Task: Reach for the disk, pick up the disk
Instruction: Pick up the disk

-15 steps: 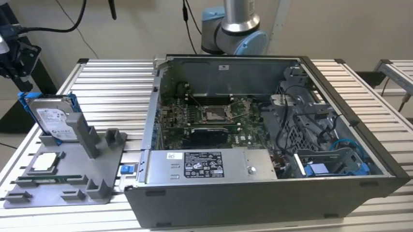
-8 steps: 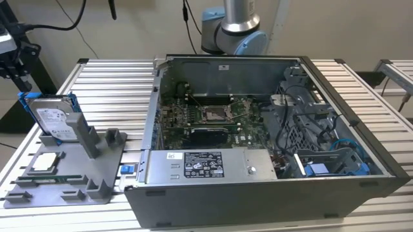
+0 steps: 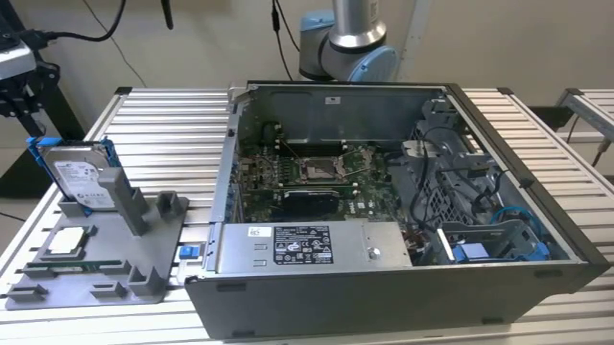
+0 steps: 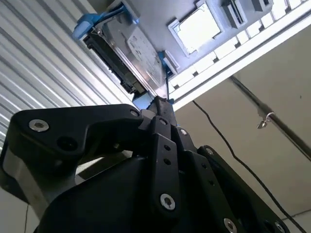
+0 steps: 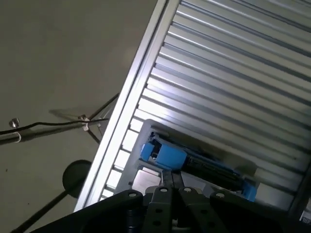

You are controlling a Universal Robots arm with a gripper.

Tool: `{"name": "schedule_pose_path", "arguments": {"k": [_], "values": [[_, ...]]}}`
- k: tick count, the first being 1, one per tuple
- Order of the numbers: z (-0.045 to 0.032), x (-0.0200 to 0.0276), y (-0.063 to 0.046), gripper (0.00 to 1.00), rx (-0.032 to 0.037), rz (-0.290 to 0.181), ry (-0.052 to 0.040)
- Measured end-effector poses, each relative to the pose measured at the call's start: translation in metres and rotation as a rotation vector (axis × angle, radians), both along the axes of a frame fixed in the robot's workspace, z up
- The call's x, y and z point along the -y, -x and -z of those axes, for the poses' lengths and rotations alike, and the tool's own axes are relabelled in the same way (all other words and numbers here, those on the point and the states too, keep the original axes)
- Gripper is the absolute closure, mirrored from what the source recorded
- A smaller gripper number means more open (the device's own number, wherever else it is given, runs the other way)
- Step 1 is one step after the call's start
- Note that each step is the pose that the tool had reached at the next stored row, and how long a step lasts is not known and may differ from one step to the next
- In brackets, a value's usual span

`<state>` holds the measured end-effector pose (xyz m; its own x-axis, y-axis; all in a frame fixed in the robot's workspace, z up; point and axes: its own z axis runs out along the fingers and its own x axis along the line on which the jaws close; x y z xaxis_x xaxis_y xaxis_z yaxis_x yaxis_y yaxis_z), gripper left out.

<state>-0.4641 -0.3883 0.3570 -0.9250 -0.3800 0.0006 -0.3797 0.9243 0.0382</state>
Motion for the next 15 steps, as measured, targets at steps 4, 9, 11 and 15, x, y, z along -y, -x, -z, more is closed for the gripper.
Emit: {"name": "schedule_pose_path", "arguments": {"k": [4, 9, 11, 15], "values": [[-0.0006, 0.0, 0.0, 1.0, 0.0002, -0.072, -0.0001], [-0.0019, 0.0, -0.0001, 1.0, 0.0001, -0.164, -0.0001], [-0.0025, 0.0, 0.0, 1.0, 0.0001, -0.199, -0.0001], [-0.0039, 0.0, 0.0, 1.0, 0.0001, -0.268, -0.0001]]}}
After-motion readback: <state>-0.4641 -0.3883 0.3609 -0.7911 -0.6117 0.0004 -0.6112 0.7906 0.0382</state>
